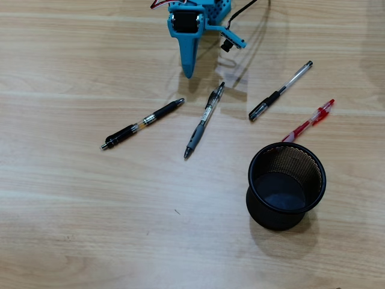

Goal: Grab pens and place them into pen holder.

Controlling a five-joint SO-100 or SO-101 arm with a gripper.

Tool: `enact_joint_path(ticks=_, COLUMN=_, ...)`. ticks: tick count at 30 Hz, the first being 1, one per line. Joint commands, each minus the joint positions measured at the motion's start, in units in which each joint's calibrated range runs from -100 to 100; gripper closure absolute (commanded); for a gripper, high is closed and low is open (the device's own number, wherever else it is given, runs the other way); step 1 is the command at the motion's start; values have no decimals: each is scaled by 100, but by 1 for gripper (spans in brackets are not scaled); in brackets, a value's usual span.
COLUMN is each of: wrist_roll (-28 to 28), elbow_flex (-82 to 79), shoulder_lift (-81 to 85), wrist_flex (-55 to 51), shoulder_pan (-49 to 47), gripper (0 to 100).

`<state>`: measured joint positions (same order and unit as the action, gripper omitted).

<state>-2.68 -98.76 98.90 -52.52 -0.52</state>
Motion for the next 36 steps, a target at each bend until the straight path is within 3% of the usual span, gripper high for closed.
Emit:
enact_joint_path(ticks=1, wrist_roll=-10, elbow_flex=-61, shoulder_lift=51, wrist_flex=18, shoulder_pan=-7, gripper=98)
enact_joint_path(ticks=30, wrist_roll=-15, elbow_flex=-34, shoulder_lift=0, wrist_flex=73, shoulder_pan=75, gripper=98)
enact_joint_path(ticks=36, wrist_roll=-15, elbow_flex=1070, shoulder_lift=-416, wrist_flex=82, shoulder_pan=130, gripper=98)
